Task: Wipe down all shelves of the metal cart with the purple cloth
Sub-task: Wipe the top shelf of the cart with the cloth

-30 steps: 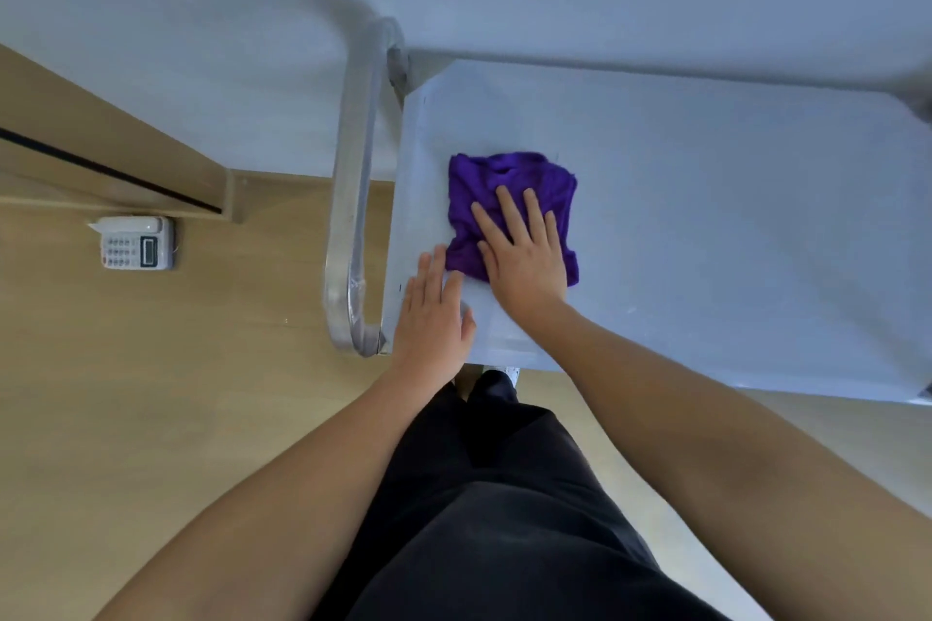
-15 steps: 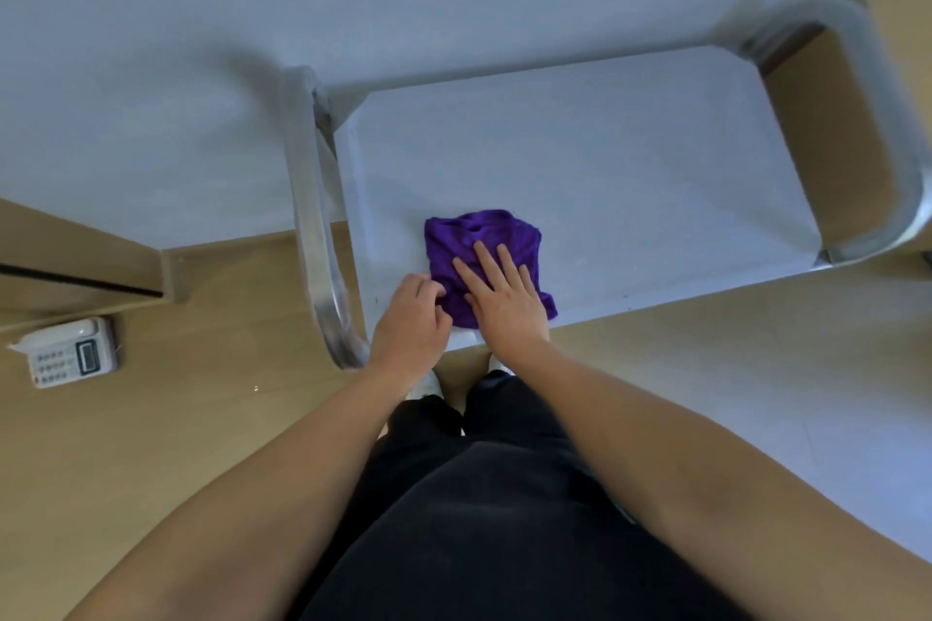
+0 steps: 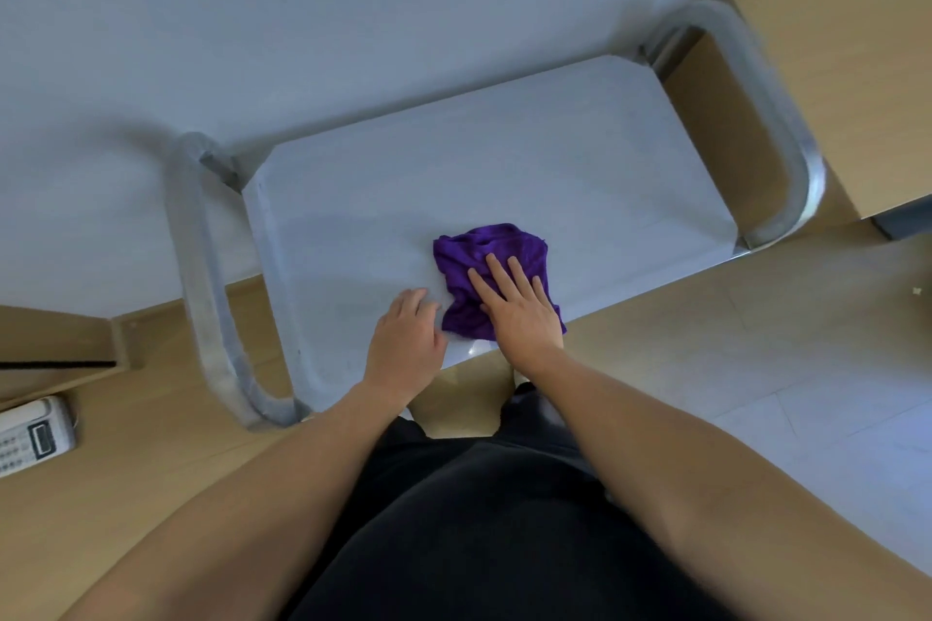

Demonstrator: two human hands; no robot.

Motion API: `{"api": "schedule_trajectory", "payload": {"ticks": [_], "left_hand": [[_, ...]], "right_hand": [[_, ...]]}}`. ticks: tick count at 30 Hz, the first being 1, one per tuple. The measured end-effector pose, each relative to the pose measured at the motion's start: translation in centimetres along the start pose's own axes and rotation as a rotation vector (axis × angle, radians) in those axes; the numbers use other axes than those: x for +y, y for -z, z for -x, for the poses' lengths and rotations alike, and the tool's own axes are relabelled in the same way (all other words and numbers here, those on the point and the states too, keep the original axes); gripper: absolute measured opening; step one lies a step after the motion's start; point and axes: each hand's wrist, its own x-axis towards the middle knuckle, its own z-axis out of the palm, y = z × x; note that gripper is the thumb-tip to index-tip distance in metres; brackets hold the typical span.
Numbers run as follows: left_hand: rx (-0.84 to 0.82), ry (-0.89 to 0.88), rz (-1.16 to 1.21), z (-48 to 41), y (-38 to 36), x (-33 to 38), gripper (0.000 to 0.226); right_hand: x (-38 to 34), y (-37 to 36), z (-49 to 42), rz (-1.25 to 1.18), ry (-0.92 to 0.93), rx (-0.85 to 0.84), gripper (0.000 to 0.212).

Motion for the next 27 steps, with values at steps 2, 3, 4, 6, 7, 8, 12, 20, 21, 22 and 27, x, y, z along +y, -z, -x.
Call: {"api": "schedule_trajectory", "payload": {"ticks": [2, 3, 4, 6, 7, 8, 12, 20, 21, 22, 27], "left_hand": [[-0.028, -0.004, 0.007, -1.1, -0.9, 2.6, 0.042], [-0.04, -0.009, 0.01, -1.7, -1.4, 3.9, 0.043], [-0.048, -0.015, 0.009, -2.4, -1.9, 5.3, 0.045], [-0.061, -0.024, 0.004, -3.7, -3.0, 8.1, 0.046], [-0.066, -0.028, 0.003, -4.4, -3.5, 9.4, 0.046], [-0.072, -0.035, -0.001, -5.0, -4.1, 10.6, 0.046], [-0.084, -0.059, -0.03, -7.4, -6.3, 14.9, 0.045], [-0.108, -0.039, -0.086, -9.6, -7.8, 18.4, 0.04], [-0.102, -0.039, -0.086, -9.5, -7.8, 18.4, 0.039], [-0.095, -0.042, -0.08, -9.4, -7.7, 18.2, 0.038], [-0.124, -0.058, -0.072, -8.9, -7.4, 17.2, 0.044]], "right_hand": [[4.0, 0.6, -0.2, 0.005, -0.041, -0.023, 0.071], [5.9, 1.0, -0.4, 0.012, -0.052, -0.03, 0.071], [7.7, 1.3, -0.5, 0.025, -0.056, -0.03, 0.071], [11.1, 2.0, -0.8, 0.045, -0.056, -0.024, 0.074], [12.6, 2.3, -1.0, 0.045, -0.059, -0.021, 0.074], [14.1, 2.6, -1.1, 0.043, -0.066, -0.023, 0.073], [20.0, 4.1, -1.6, 0.046, -0.095, -0.028, 0.065], [28.1, 6.8, -3.0, 0.028, -0.145, -0.053, 0.056], [28.2, 6.8, -3.1, 0.011, -0.148, -0.047, 0.058], [28.1, 6.7, -3.1, -0.014, -0.157, -0.038, 0.061], [24.9, 5.2, -2.8, -0.055, -0.233, 0.005, 0.063]]}}
